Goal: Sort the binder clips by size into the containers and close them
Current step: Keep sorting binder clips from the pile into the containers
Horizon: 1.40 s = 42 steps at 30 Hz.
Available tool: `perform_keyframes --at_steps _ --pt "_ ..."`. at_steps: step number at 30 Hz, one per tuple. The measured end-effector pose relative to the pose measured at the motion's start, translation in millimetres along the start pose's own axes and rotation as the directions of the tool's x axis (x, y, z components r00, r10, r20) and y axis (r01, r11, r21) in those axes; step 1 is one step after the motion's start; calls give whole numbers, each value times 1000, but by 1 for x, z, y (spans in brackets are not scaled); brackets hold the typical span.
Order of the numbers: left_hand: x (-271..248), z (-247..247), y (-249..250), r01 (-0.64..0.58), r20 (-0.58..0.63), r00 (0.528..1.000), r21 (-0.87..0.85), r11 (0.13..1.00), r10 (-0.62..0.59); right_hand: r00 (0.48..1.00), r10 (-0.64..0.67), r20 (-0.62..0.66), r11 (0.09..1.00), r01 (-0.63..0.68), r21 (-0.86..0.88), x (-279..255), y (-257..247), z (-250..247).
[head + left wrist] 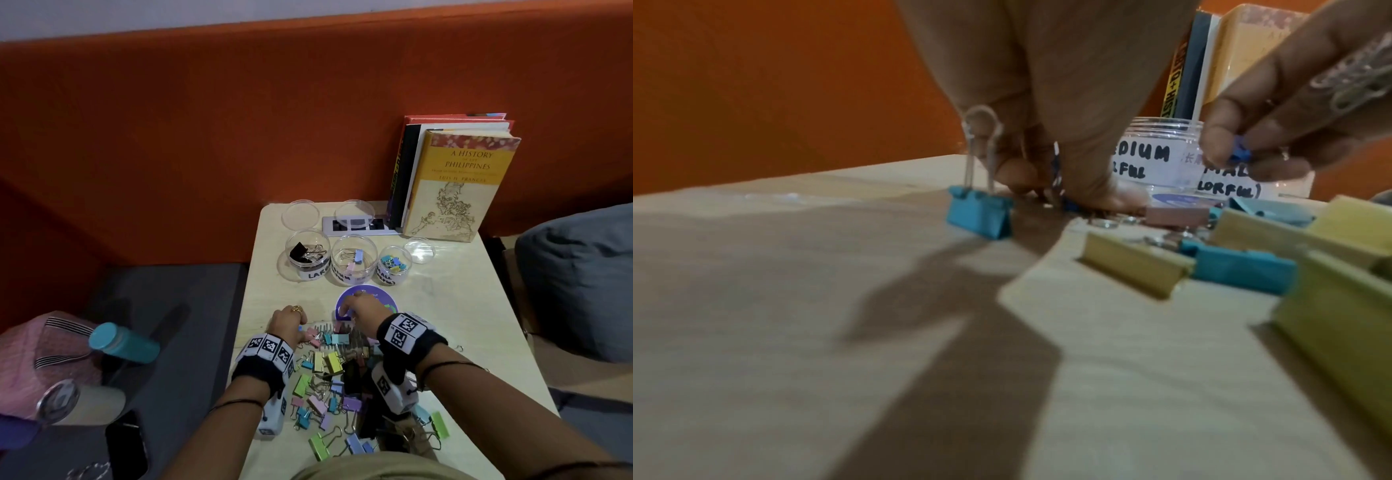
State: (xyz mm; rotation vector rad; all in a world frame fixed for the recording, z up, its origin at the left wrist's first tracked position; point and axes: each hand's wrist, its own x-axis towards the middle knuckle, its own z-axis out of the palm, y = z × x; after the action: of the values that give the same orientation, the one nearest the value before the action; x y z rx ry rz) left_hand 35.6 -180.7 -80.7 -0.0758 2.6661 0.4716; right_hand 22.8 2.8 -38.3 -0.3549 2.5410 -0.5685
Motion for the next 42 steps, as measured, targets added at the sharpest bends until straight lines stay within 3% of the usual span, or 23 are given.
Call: perform_keyframes --at_steps 6,10,16,20,22,24,26,28,30,33,35,38,42 --pt "-5 -6 2 -32 56 998 2 999 32 987 -6 160 978 39 -204 10 -23 2" --pt "-11 -6 -6 -87 23 996 -4 996 87 986 14 165 952 37 -305 15 -26 10" --pt "-16 -9 -10 -74 46 996 -48 996 76 991 41 125 949 1 -316 18 -29 11" --pt "-18 -10 -6 -15 86 996 -141 990 28 996 31 86 978 -12 -208 14 -21 6" --pt "-15 -9 -5 13 122 992 -164 986 7 999 37 13 994 -35 -103 8 -12 -3" --pt "-13 -10 -3 44 133 991 -149 988 -24 986 61 -154 997 -54 49 3 2 -17" --pt "-10 -11 -1 87 151 986 -151 985 -64 922 123 -368 983 -64 170 1 18 -37" --pt "-5 -10 3 101 131 988 -160 982 -80 820 209 -533 969 -101 225 3 32 -58" --pt "-4 -15 10 66 42 997 -204 977 -59 756 283 -590 950 -138 280 8 45 -75" --pt "-3 -36 37 -9 -54 999 -226 974 -3 813 330 -479 929 -188 320 16 60 -86" --pt "-4 -51 67 -70 -130 991 -362 930 24 853 316 -415 926 -182 331 17 66 -88" --pt "5 -58 114 -169 -188 977 -374 912 104 851 289 -439 927 -135 349 5 71 -85" --pt "32 -58 171 -254 -162 964 -340 906 210 853 287 -436 924 -127 361 -22 82 -70"
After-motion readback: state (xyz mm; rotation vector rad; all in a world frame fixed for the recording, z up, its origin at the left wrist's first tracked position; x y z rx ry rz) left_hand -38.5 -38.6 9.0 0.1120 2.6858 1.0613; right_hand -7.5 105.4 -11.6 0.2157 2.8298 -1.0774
